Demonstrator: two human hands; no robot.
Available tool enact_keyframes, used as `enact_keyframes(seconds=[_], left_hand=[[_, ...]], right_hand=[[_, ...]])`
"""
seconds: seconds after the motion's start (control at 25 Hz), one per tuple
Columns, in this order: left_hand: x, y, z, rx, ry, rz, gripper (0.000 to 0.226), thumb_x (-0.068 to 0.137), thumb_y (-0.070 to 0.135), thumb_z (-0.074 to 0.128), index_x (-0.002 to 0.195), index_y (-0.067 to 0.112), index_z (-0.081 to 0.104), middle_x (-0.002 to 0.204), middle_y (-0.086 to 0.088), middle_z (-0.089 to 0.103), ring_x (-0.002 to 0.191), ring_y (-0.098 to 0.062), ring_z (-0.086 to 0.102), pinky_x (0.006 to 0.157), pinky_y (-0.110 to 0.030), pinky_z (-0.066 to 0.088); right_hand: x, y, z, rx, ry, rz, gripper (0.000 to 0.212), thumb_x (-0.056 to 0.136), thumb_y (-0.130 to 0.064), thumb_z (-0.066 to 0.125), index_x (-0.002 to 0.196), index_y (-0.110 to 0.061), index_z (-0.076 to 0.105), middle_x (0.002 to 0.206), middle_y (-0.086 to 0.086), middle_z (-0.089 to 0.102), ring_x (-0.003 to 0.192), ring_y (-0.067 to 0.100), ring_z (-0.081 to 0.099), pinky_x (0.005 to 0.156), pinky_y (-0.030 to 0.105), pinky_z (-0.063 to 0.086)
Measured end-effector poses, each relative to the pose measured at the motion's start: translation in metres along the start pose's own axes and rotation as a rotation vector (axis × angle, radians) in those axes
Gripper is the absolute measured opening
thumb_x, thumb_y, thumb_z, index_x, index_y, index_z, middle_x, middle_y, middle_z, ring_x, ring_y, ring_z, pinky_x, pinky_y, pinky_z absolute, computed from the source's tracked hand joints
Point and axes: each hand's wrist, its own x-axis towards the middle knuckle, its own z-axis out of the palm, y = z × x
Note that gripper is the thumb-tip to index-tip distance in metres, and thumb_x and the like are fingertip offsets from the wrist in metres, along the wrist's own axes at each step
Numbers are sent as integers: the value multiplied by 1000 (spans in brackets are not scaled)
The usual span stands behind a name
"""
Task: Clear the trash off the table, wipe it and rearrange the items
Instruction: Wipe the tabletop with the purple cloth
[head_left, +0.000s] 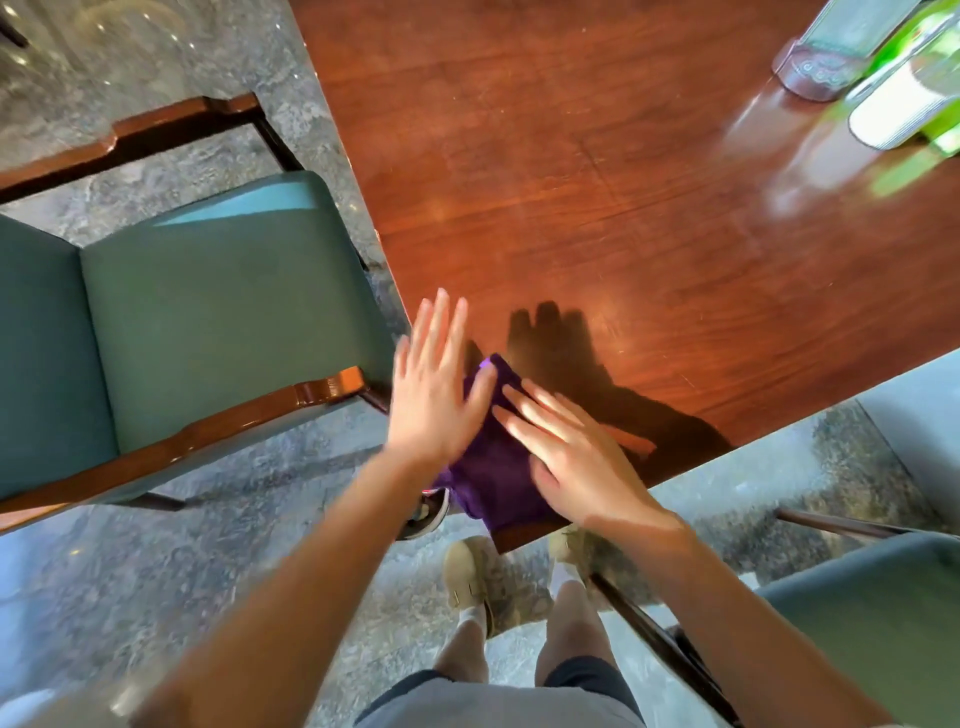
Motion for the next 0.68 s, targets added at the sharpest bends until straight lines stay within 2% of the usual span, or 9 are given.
enact_keyframes(seconds=[0.08, 0.12, 0.2, 0.28, 0.36, 0.44, 0.52, 0.6, 0.68], left_hand=[[-51, 13, 11, -14, -8, 74, 61, 88, 33, 46, 143, 7, 35, 151, -15, 33, 141, -29, 27, 113, -45, 27], [-70, 17, 18, 1, -36, 90, 58, 87, 32, 46, 137, 4, 43, 145, -16, 43, 135, -32, 38, 107, -49, 37], [-93, 22, 28, 76, -117, 64, 54, 85, 32, 43, 128, 2, 52, 137, -16, 52, 127, -33, 48, 97, -52, 46], [-100, 26, 30, 102, -143, 16, 51, 86, 30, 47, 129, 3, 53, 139, -15, 51, 129, -33, 47, 99, -52, 45], [-102, 29, 28, 48, -152, -22, 50, 88, 21, 58, 134, 5, 48, 144, -13, 45, 135, -32, 39, 107, -49, 38], [-106, 32, 25, -17, -176, -42, 54, 87, 15, 63, 137, 6, 45, 147, -11, 41, 139, -30, 31, 112, -43, 28], [-111, 34, 22, -61, -181, -37, 53, 85, 10, 65, 135, 6, 47, 145, -11, 44, 138, -30, 33, 112, -41, 27], [-117, 34, 18, -69, -187, -12, 48, 82, 6, 67, 129, 5, 55, 137, -13, 52, 132, -32, 41, 110, -42, 31], [-120, 34, 14, -60, -195, 14, 41, 79, 3, 69, 120, 4, 62, 127, -14, 61, 123, -33, 50, 105, -42, 39]], right_hand=[[-7, 10, 5, -60, -72, -40, 51, 75, -3, 63, 126, -9, 56, 137, 11, 52, 130, 28, 44, 108, 47, 35], [-9, 12, 8, -70, -113, -28, 52, 73, -3, 69, 124, -8, 58, 136, 12, 52, 129, 28, 46, 104, 50, 41], [-12, 11, 10, -65, -136, -4, 52, 72, -3, 73, 122, -7, 59, 136, 14, 52, 127, 29, 48, 99, 49, 45], [-15, 9, 13, -44, -103, 2, 51, 73, -1, 73, 122, -5, 59, 135, 15, 53, 125, 29, 49, 102, 46, 42], [-18, 4, 12, -16, -86, 21, 52, 75, 2, 68, 125, -5, 56, 138, 14, 50, 129, 29, 45, 106, 44, 39], [-23, -2, 10, 25, -136, 60, 57, 78, 1, 60, 133, -7, 48, 148, 10, 38, 138, 25, 31, 113, 36, 29], [-31, -3, 8, 72, -202, 94, 59, 81, -4, 57, 138, -11, 42, 153, 2, 27, 142, 18, 21, 113, 28, 20], [-43, -7, 5, 90, -162, 97, 52, 80, -4, 62, 130, -12, 53, 147, 2, 40, 137, 18, 33, 109, 31, 33], [-55, -12, 7, 79, -50, 97, 42, 70, 0, 73, 110, -9, 68, 124, 7, 63, 117, 24, 56, 92, 38, 52]])
